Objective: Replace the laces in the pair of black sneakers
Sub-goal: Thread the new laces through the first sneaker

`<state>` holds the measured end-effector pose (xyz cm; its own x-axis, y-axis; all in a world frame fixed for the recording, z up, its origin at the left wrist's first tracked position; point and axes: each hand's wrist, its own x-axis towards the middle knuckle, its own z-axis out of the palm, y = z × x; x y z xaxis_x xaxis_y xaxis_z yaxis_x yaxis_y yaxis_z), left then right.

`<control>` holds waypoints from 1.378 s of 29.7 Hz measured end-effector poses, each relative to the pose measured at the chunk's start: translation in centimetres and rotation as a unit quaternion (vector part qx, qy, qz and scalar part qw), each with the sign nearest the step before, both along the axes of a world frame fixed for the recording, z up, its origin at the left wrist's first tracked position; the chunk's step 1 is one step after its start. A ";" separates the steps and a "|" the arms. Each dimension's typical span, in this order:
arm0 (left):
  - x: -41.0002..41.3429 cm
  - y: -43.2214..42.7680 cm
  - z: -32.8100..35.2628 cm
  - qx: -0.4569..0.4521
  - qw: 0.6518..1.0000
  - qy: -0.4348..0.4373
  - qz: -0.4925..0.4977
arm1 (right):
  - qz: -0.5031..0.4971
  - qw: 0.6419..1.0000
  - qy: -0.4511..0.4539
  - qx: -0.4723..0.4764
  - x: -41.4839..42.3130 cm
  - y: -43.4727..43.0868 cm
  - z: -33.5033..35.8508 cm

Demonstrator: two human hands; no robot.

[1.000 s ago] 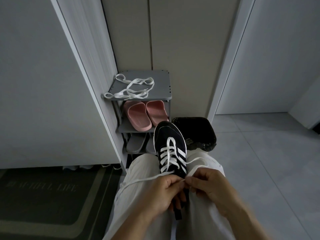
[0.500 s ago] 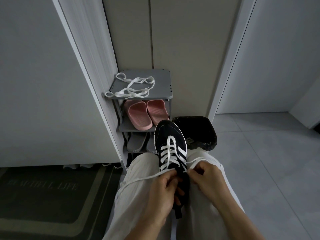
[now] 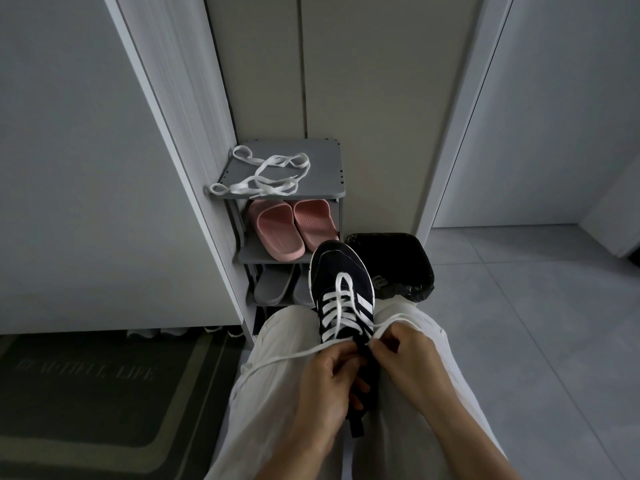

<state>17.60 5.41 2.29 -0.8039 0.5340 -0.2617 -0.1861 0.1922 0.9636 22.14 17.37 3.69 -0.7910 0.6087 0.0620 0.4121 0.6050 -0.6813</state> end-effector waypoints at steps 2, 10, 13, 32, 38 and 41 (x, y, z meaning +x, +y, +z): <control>-0.1 -0.1 -0.1 -0.017 0.999 0.030 -0.004 | 0.015 1.000 0.002 -0.015 0.0 0.2 0.1; -1.6 0.4 -0.6 -0.105 0.979 0.172 -0.039 | -0.011 1.000 0.016 -0.006 -0.1 0.1 -0.4; -1.4 0.3 -0.9 -0.091 0.980 0.170 -0.055 | -0.003 0.997 0.028 -0.066 -0.3 -0.1 -0.1; -5.9 -10.2 1.8 -0.200 0.974 0.106 -0.008 | -0.116 0.953 0.144 -0.239 -0.6 2.1 -2.0; -10.3 -15.7 0.6 -0.300 0.951 0.037 0.060 | -0.106 0.975 0.115 -0.157 0.1 2.8 -1.8; -11.1 -15.4 -0.6 -0.386 0.916 0.105 0.042 | -0.055 0.995 0.066 -0.051 0.6 2.4 -2.4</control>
